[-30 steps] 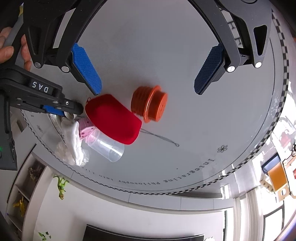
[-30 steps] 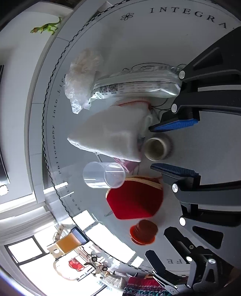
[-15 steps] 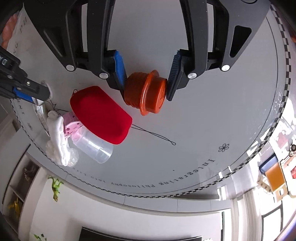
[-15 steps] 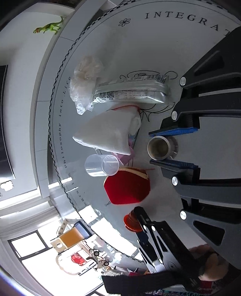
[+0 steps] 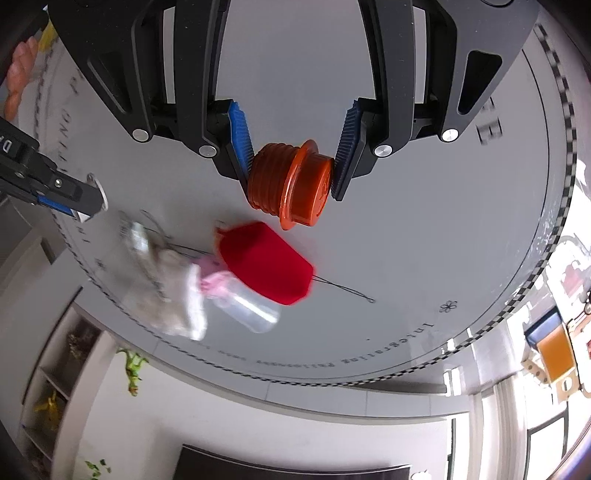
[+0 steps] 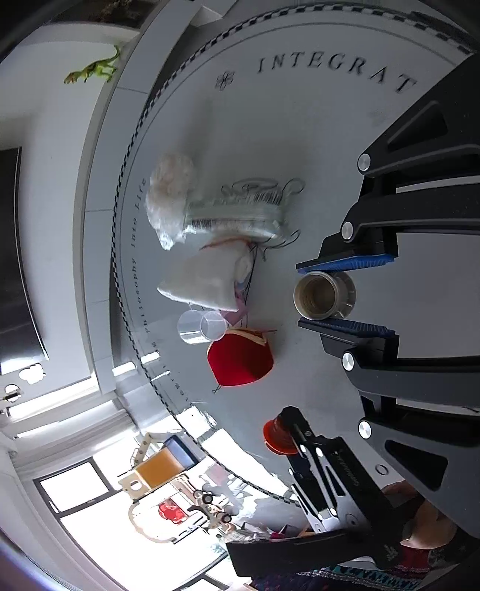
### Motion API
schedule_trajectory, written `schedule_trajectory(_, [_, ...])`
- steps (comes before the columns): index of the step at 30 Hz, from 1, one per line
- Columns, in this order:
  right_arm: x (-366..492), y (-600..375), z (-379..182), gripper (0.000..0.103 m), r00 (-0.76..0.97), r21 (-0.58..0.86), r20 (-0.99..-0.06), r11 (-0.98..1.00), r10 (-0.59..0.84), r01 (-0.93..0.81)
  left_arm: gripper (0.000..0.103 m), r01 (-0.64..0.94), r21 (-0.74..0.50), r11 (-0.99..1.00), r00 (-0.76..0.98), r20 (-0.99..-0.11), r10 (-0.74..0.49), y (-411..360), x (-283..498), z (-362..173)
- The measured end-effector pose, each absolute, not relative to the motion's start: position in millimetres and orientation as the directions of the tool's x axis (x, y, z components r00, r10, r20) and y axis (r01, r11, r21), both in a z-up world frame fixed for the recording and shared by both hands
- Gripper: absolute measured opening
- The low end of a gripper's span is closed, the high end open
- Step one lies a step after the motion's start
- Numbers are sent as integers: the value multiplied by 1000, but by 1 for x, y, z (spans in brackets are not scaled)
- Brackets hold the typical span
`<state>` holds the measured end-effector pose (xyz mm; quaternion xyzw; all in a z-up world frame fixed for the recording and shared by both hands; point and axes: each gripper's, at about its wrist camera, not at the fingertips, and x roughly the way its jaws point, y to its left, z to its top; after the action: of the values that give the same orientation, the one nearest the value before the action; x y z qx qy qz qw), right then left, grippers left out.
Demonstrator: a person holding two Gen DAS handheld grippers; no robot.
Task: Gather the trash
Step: 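Grasp the orange cap with the left tool while the right tool grasps the tape roll, then carry the orange cap and tape roll over the black bin and open both tools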
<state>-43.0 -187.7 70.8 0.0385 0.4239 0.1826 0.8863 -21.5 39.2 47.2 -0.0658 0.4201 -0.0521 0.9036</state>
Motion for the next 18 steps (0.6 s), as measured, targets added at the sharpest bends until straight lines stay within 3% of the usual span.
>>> schedule_trajectory(18, [-132,-315,93,25,693,286,-667,953,272,-99,40,315,-137,939,602,-736,-309,-93,-102,72])
